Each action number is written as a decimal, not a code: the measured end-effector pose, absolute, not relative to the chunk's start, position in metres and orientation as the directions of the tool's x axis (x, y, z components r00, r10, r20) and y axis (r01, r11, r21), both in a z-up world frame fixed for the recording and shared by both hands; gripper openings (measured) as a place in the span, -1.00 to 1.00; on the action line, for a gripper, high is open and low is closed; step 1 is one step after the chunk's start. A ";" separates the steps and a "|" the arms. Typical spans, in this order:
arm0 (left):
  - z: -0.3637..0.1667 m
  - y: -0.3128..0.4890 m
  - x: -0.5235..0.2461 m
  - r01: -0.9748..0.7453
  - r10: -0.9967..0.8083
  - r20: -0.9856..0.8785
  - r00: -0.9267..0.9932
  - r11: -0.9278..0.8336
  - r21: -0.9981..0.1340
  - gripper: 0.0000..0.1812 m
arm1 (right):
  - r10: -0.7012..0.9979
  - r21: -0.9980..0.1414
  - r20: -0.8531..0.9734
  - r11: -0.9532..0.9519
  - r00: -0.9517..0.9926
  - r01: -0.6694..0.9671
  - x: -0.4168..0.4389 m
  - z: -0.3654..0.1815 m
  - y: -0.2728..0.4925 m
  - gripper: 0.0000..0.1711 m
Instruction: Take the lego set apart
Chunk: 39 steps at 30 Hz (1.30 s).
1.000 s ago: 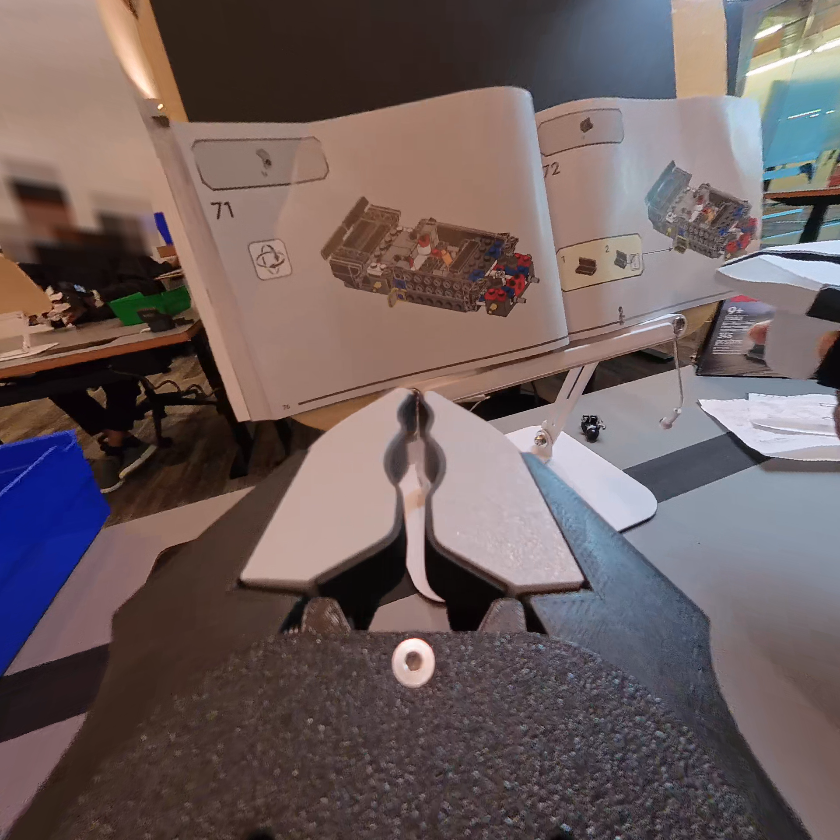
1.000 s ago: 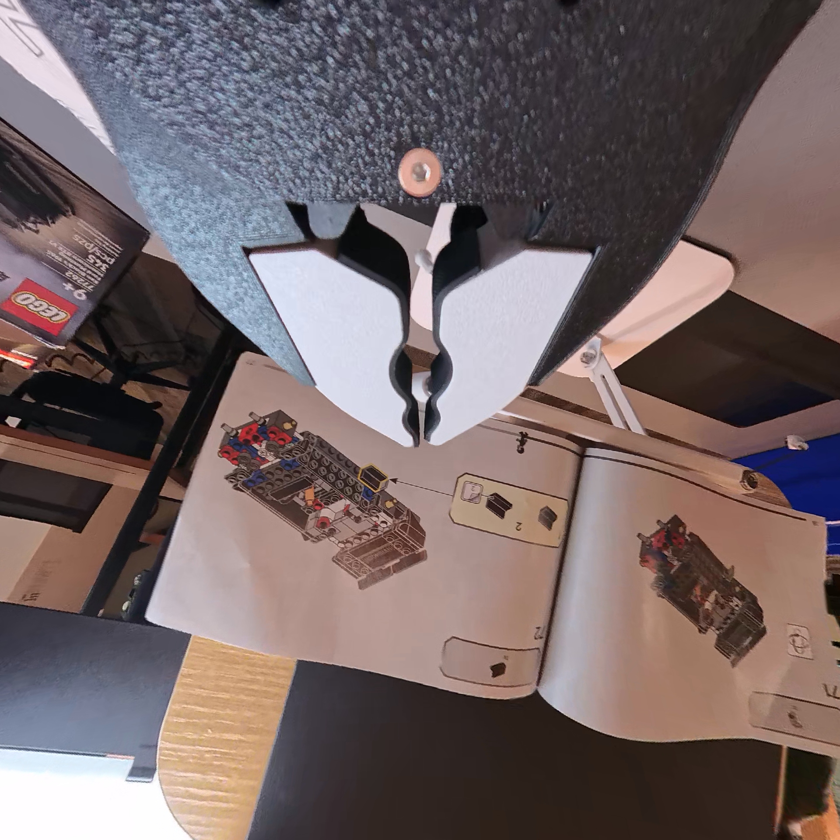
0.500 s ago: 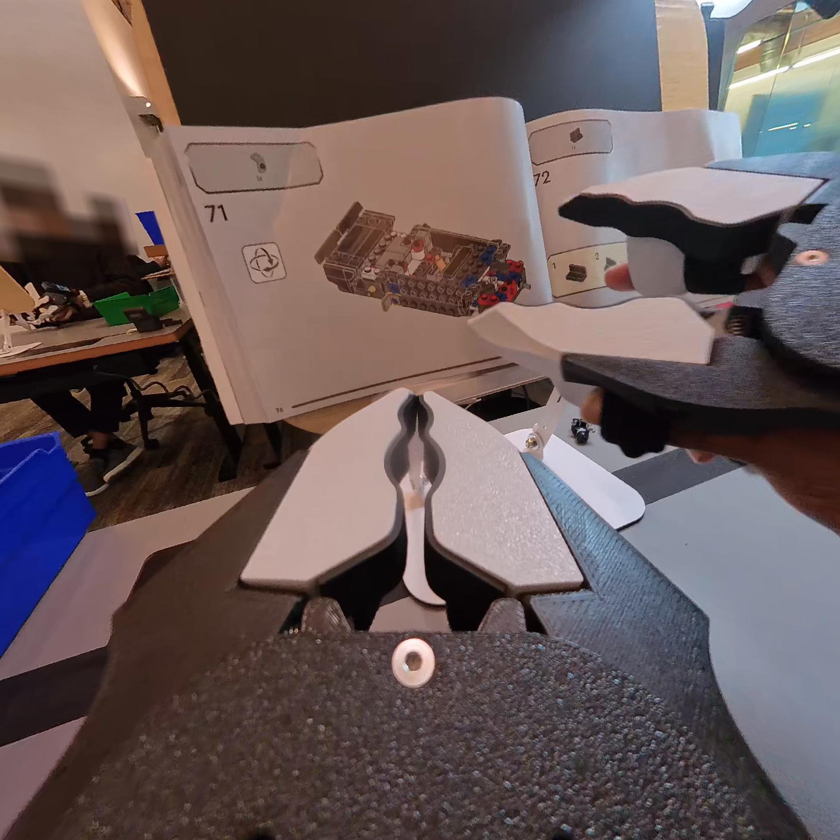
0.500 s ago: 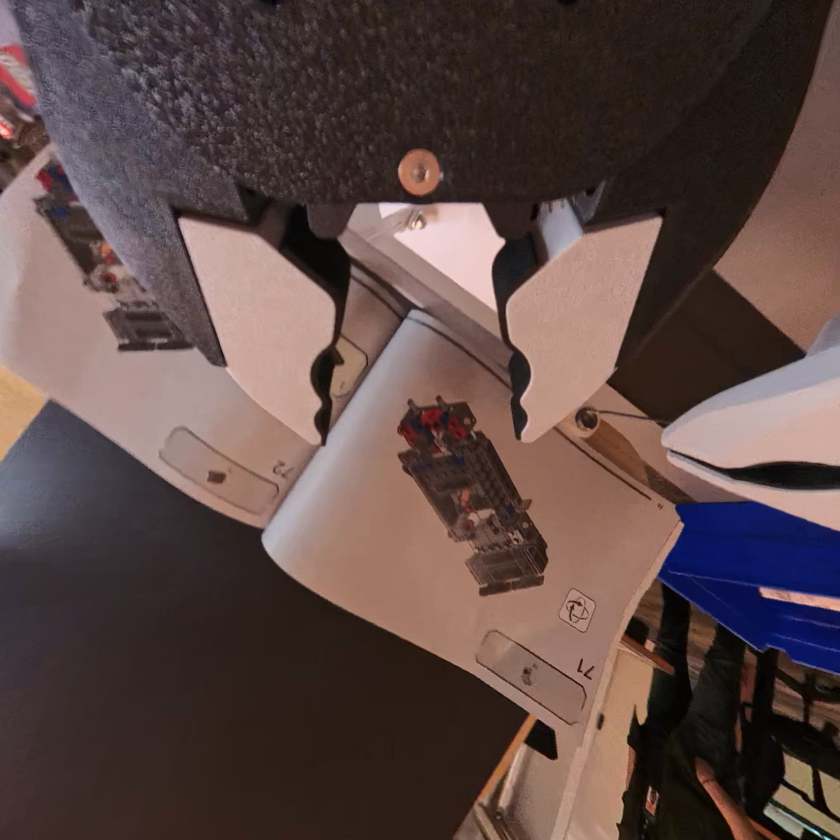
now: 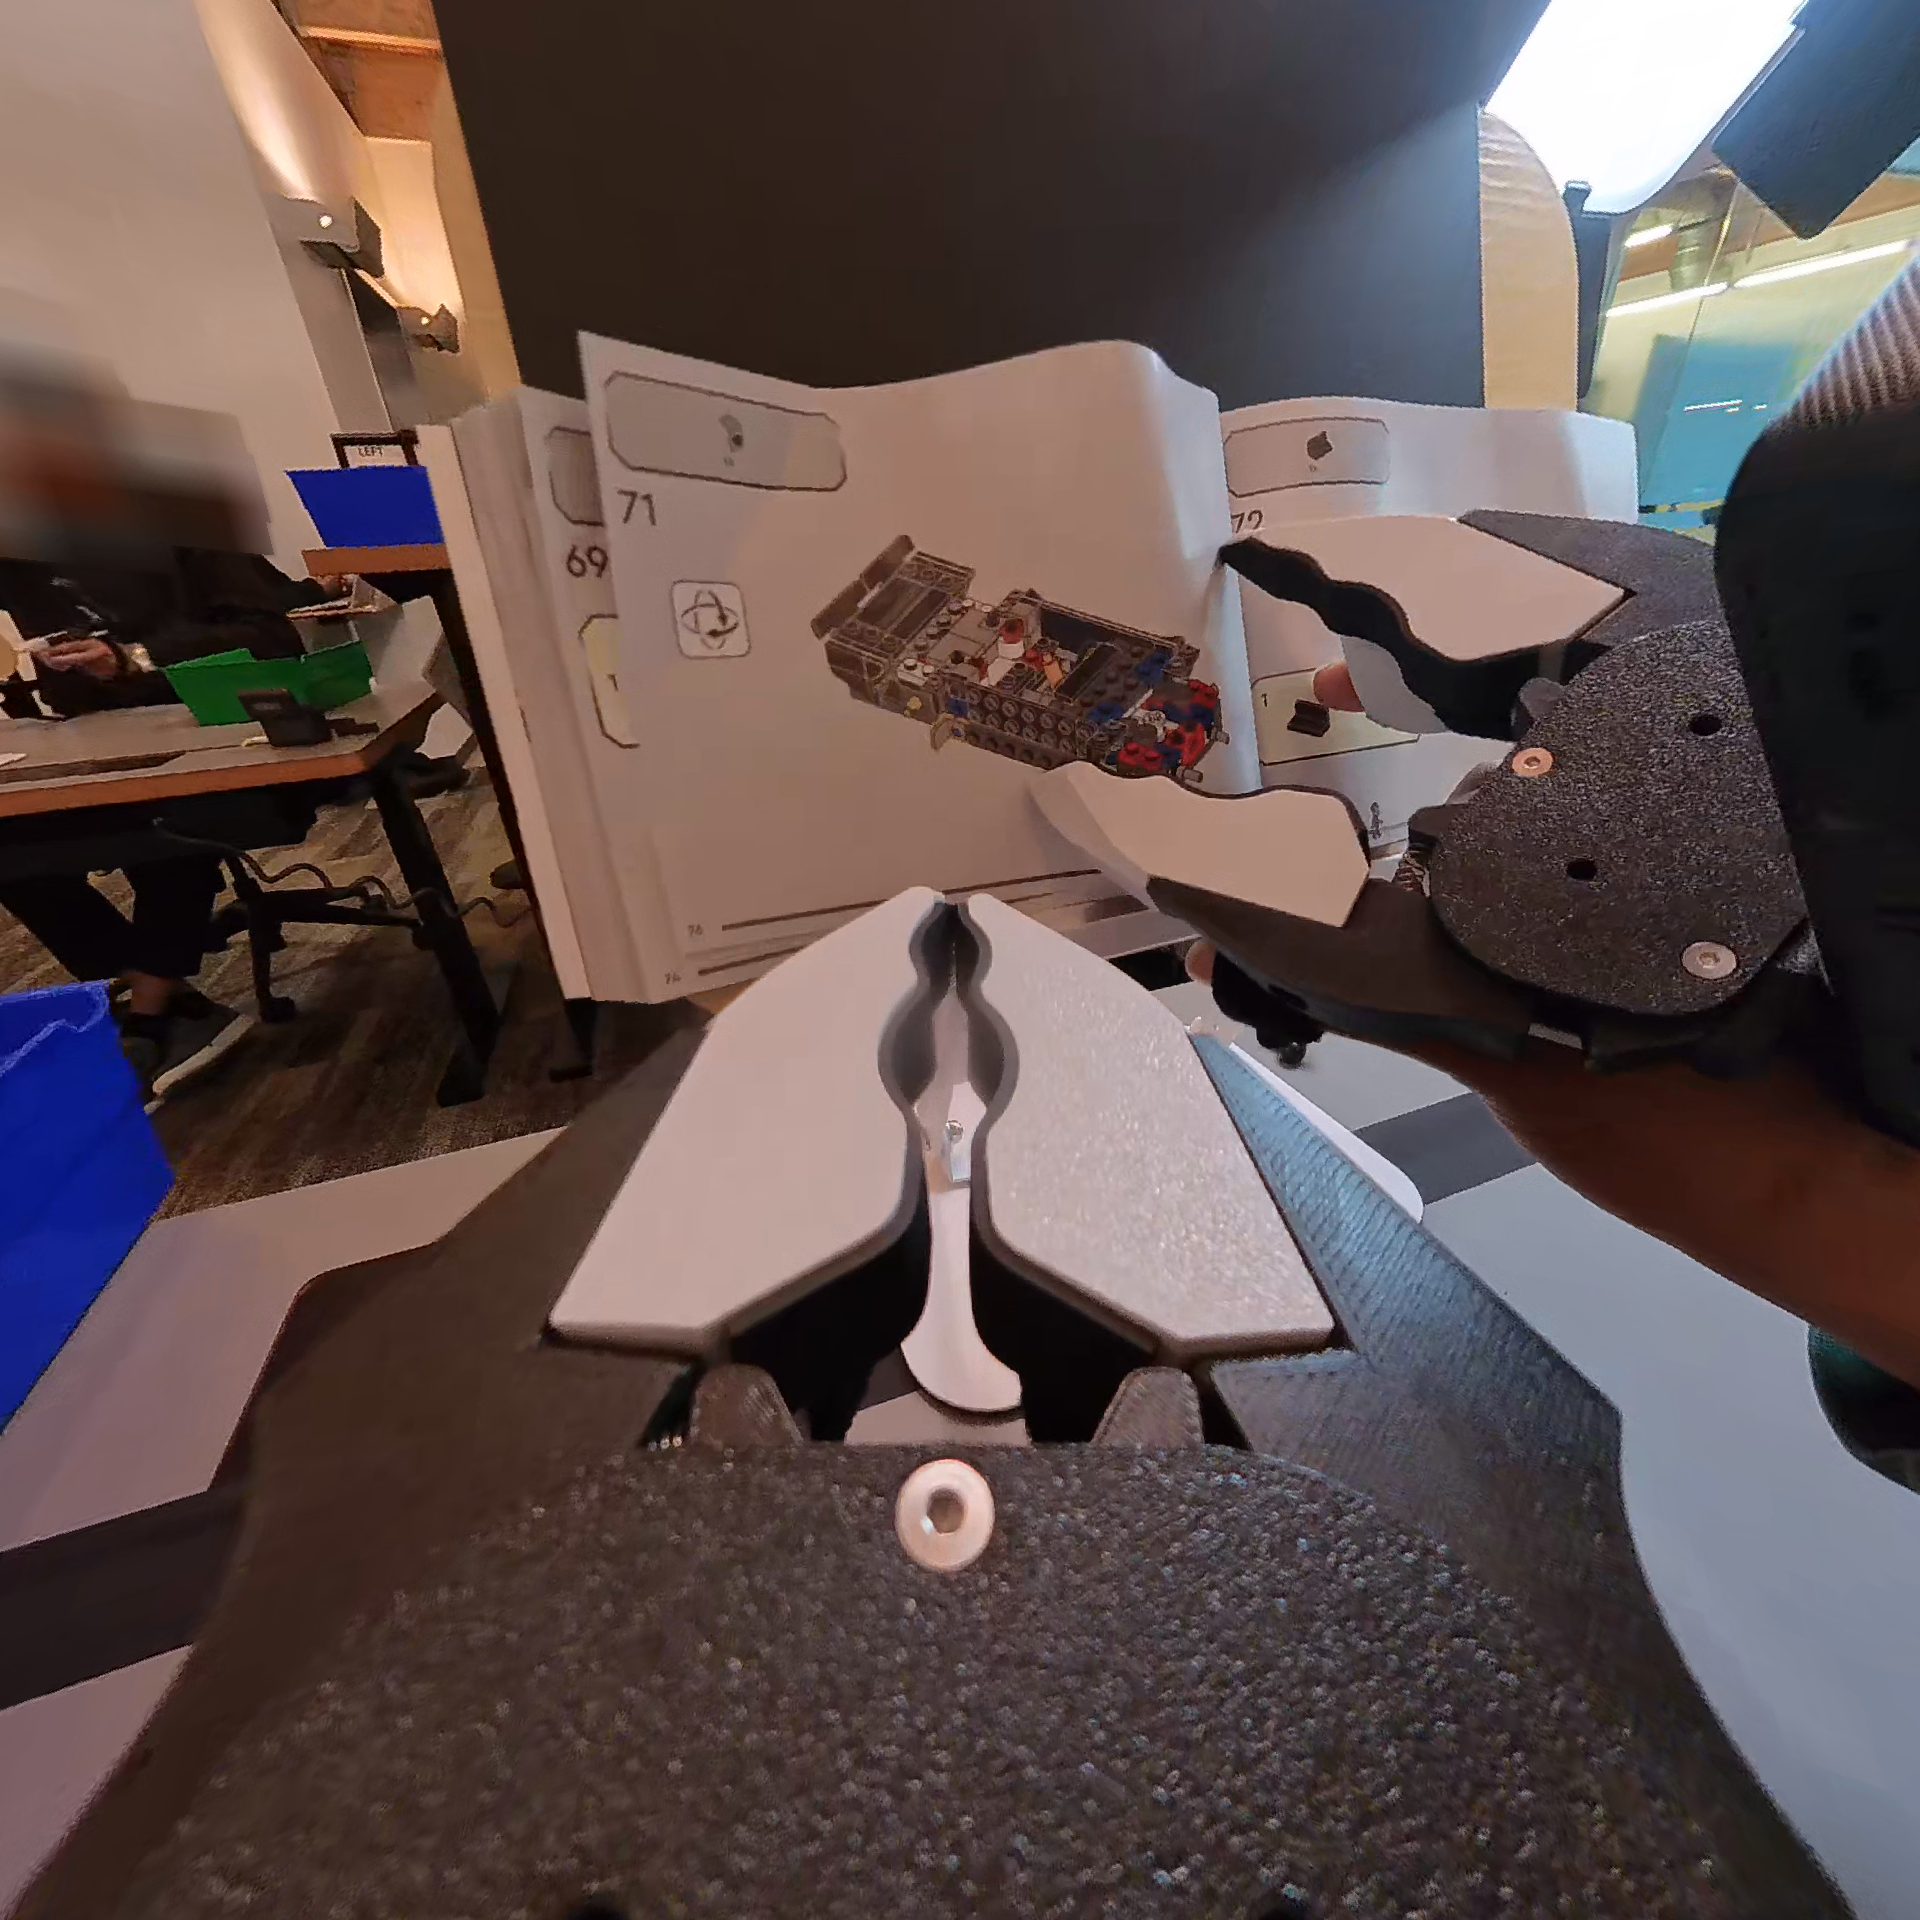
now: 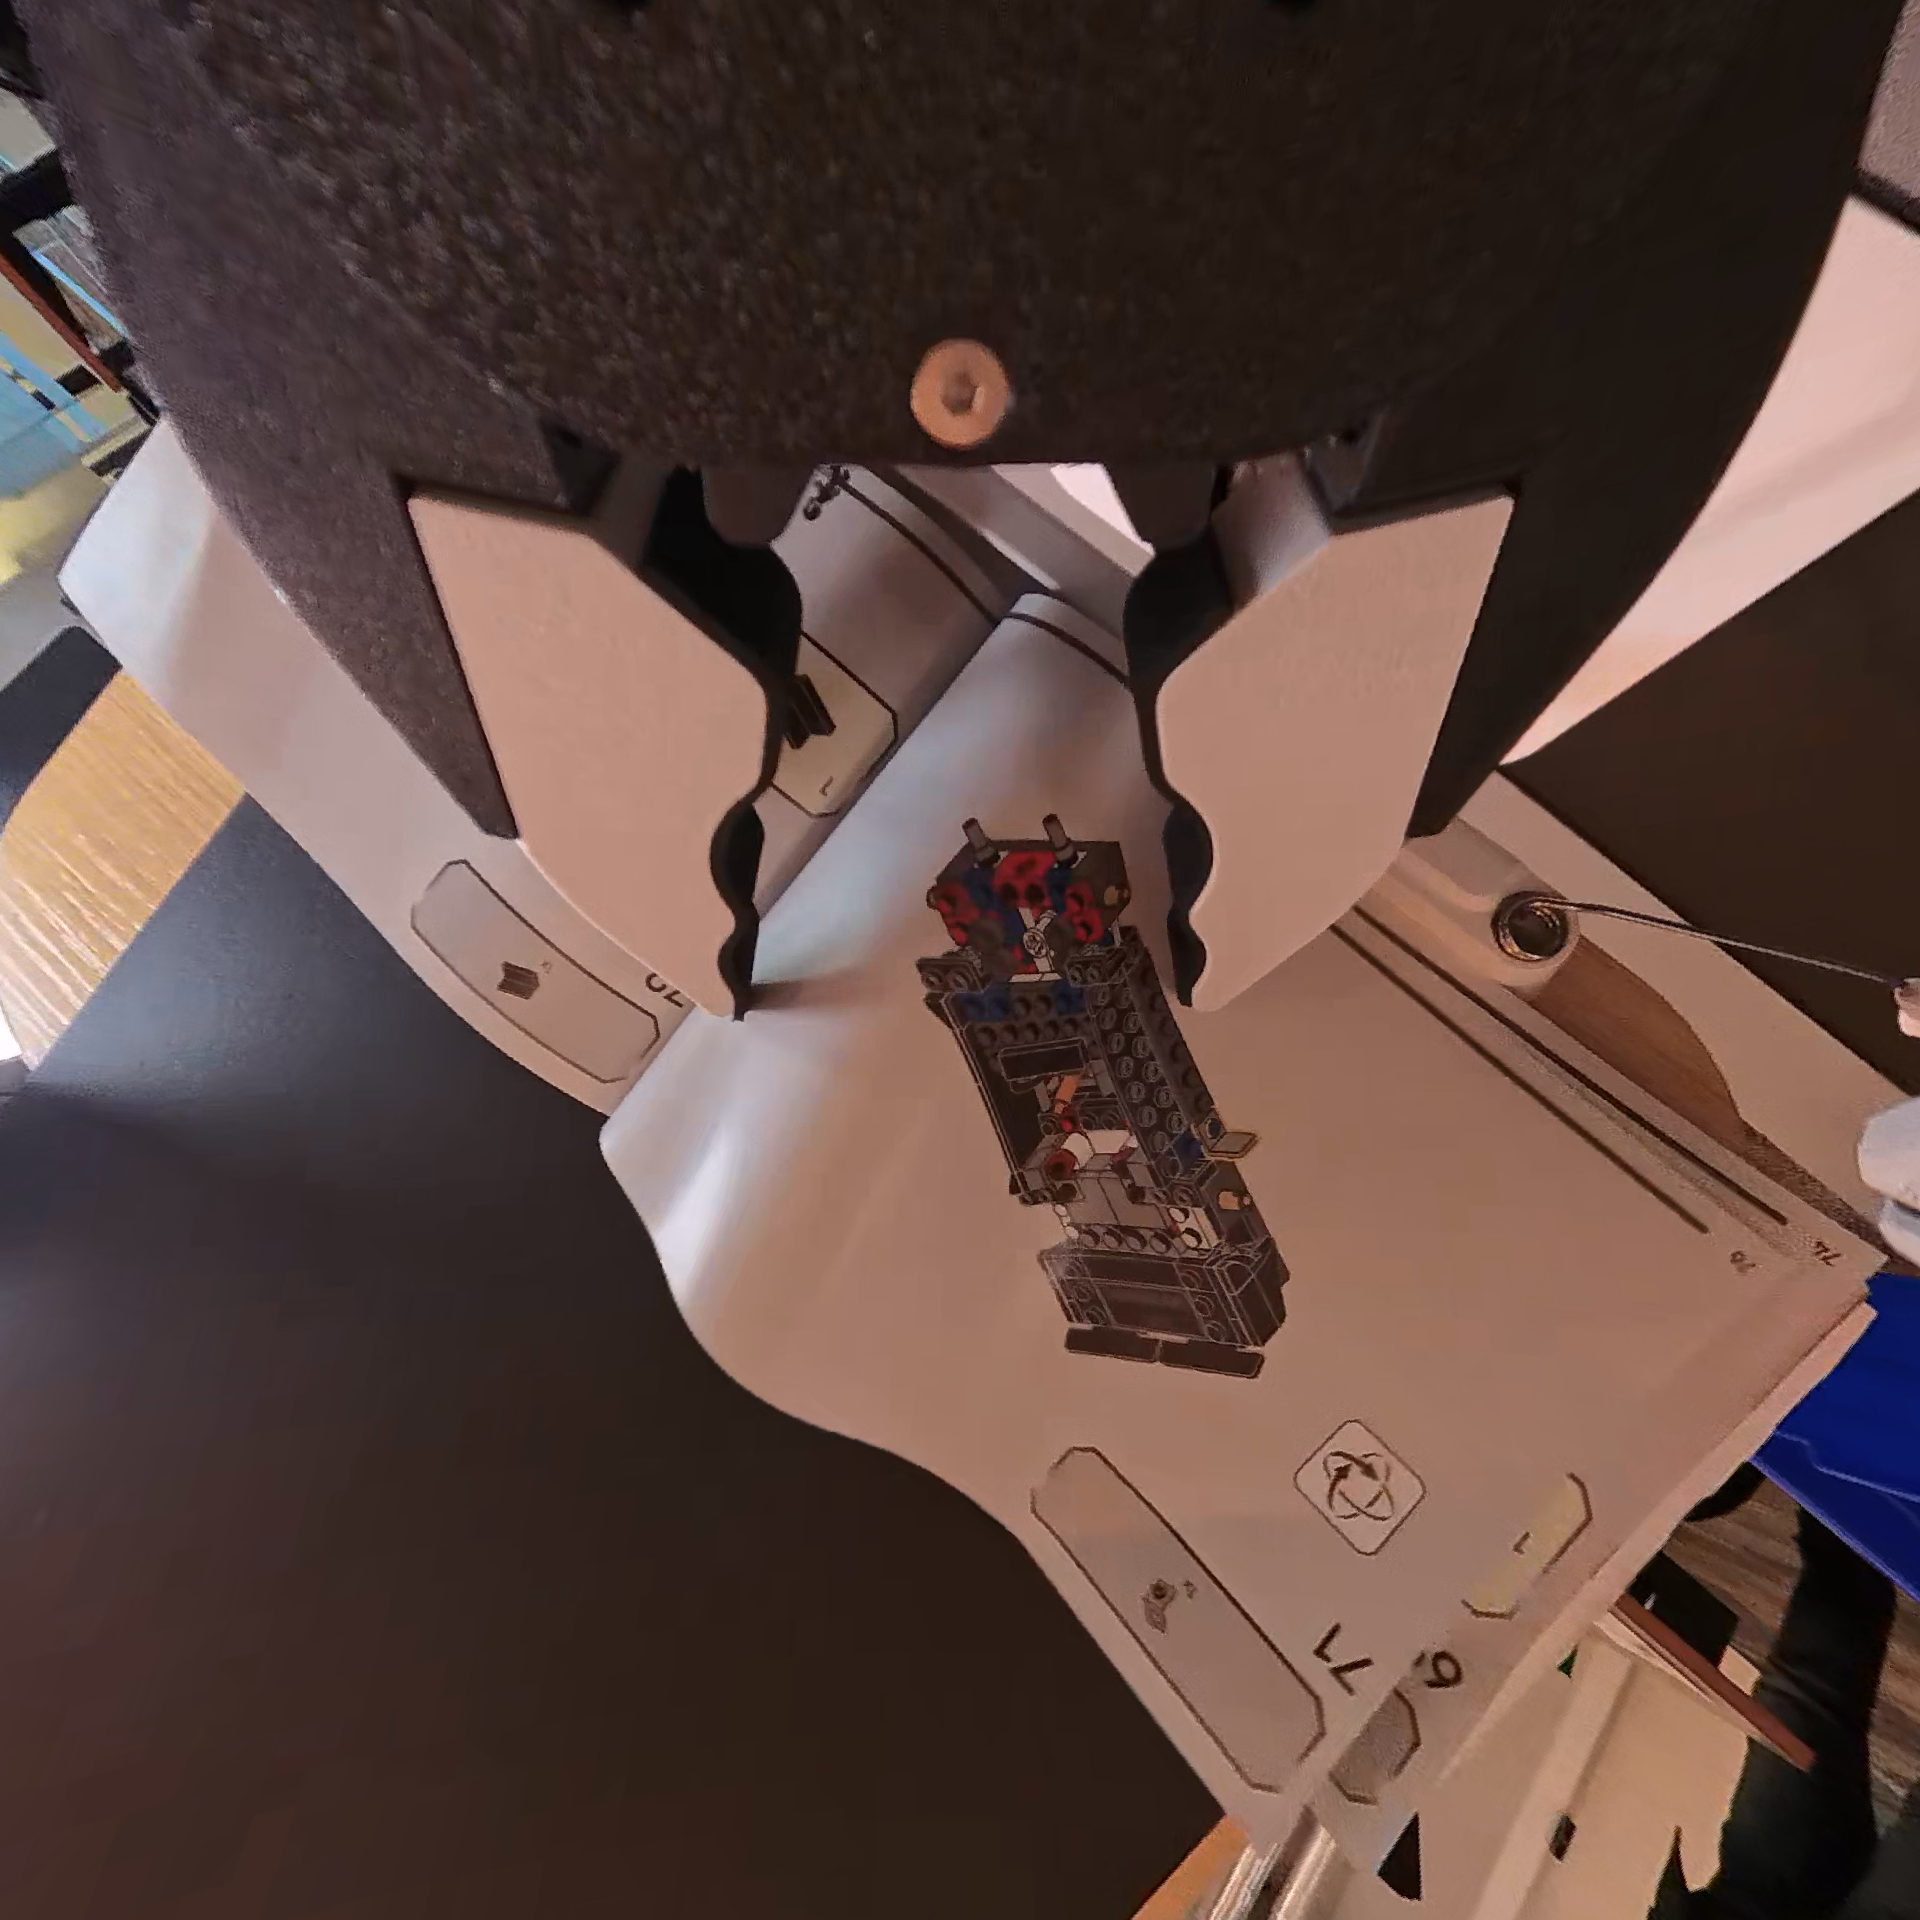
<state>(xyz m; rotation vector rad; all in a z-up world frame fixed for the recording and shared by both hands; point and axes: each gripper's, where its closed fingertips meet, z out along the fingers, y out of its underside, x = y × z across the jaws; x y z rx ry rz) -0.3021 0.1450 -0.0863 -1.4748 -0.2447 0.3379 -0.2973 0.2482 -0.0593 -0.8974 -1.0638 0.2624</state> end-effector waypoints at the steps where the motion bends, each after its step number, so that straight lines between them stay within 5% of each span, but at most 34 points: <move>1: -0.086 0.145 -0.303 -0.071 0.369 -0.043 0.929 0.063 -0.995 -1.00 | 0.584 -0.742 0.645 0.633 0.493 0.221 -0.297 -0.059 0.248 -0.12; 17: -0.089 0.145 -0.306 -0.055 0.365 -0.032 0.931 0.053 -0.997 -1.00 | 0.588 -0.738 0.646 0.645 0.487 0.200 -0.282 -0.052 0.246 -0.28; 27: -0.100 0.154 -0.300 -0.031 0.331 -0.023 0.943 0.018 -0.999 -1.00 | 0.726 -0.886 0.427 0.454 0.539 0.091 -0.231 -0.047 0.287 -0.62; 39: -0.116 0.182 -0.269 -0.007 0.213 -0.016 0.977 -0.043 -0.999 -0.67 | 0.769 -0.917 0.368 0.392 0.522 0.068 -0.213 -0.051 0.307 -0.68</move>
